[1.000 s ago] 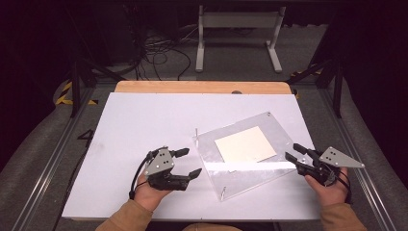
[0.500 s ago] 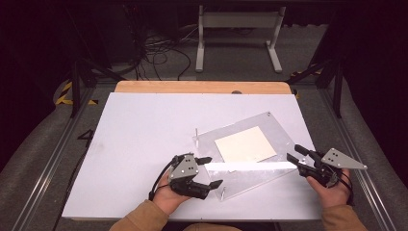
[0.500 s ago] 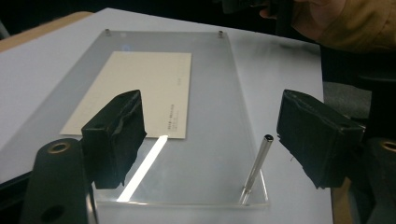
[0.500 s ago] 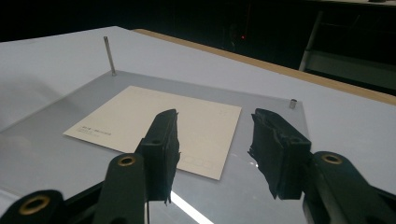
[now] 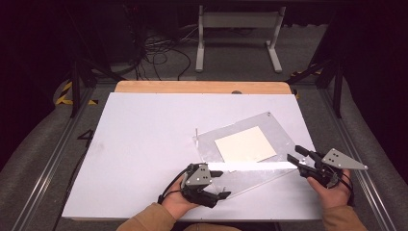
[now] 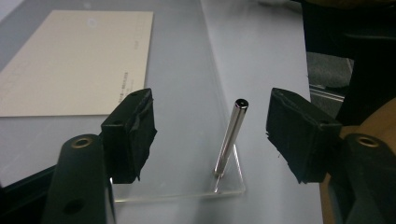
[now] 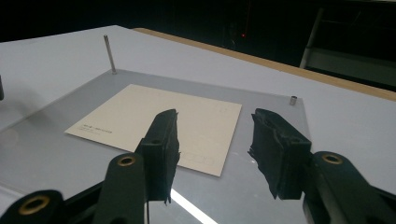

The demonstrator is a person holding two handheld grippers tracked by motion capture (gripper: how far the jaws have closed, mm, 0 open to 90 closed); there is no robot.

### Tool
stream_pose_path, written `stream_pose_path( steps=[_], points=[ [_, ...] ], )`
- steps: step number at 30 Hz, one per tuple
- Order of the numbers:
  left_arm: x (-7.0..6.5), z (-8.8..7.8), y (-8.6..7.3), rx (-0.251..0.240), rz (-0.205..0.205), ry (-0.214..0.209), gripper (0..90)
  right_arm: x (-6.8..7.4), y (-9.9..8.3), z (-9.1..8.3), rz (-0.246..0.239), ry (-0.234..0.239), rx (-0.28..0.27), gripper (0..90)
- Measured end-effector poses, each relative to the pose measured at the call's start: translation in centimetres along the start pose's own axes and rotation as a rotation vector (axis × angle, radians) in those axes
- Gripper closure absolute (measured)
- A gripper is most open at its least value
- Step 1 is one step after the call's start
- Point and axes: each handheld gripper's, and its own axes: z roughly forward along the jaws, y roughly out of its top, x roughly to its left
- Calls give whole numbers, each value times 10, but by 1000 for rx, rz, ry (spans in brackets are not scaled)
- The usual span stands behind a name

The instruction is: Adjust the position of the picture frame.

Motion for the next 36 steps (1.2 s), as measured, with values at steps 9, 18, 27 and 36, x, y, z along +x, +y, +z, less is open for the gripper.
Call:
stream_pose_path(
  steps=[9,18,27,36],
  points=[
    [-1,13,-6,50,-27,-42,428,-1,0,0,3,2,1,501],
    [-3,18,-6,77,-22,-21,713,-1,-1,0,1,5,3,502],
    [-10,14,1,114,74,24,845,-1,-1,0,4,8,1,501],
    [3,-10,7,109,69,96,843,-1,-1,-1,13,12,-1,500]
  ],
)
